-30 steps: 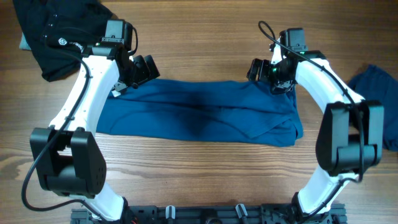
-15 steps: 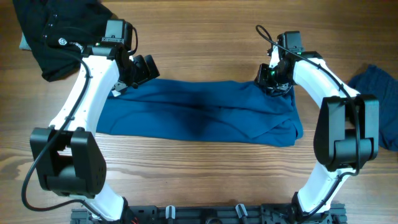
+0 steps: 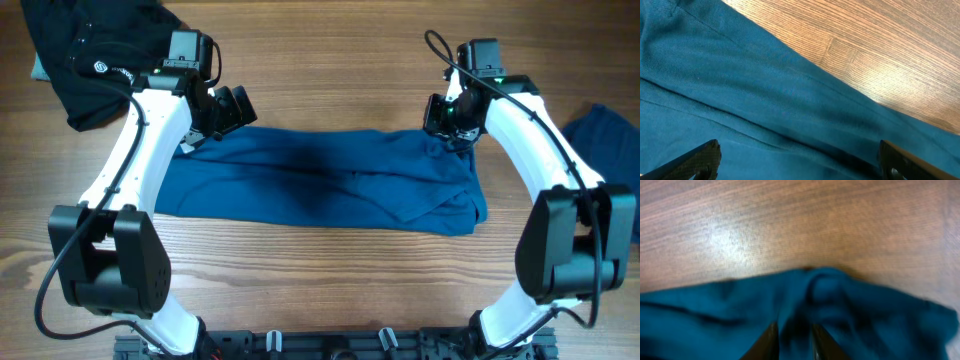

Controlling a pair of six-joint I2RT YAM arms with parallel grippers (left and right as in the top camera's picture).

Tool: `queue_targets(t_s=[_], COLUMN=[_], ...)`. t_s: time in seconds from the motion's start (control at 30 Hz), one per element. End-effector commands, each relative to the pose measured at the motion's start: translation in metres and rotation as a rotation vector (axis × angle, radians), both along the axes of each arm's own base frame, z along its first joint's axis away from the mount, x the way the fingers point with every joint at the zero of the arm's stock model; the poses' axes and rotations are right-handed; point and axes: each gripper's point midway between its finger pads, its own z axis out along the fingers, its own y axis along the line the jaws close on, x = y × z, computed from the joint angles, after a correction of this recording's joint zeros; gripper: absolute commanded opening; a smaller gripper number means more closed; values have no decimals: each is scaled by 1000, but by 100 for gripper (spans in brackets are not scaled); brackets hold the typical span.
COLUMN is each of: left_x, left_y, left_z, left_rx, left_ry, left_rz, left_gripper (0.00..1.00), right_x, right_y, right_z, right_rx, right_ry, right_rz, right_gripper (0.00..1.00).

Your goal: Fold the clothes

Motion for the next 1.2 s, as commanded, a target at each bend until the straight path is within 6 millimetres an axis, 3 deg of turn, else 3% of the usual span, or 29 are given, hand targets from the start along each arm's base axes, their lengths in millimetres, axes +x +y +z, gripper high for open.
queue_targets(t_s=[0.0, 0.33, 0.4, 0.53, 0.77, 0.97, 1.17], left_x=[-1, -1, -1, -1, -1, -1, -1], left_y=[-4, -4, -4, -4, -4, -4, -3], left_z=[-3, -3, -3, -3, -3, -3, -3], left_rx=[-9, -9, -9, -9, -8, -7, -7], left_ry=[7, 7, 7, 7, 8, 7, 7], left_rz=[-12, -12, -12, -12, -13, -16, -16], left_gripper=[100, 100, 100, 100, 100, 100, 100], right_x=[0, -24, -30, -45, -57, -57, -52], right_y=[-3, 1, 1, -3, -23, -31, -9], right_z=[15, 9, 6, -11, -39, -40, -26], right_rx=[-8, 19, 18, 2, -71, -64, 53], right_ry=[-16, 85, 110, 158, 178, 186, 158], right_rz=[-24, -19, -25, -42, -121, -174, -87], right_gripper=[26, 26, 20, 16, 18, 17, 11])
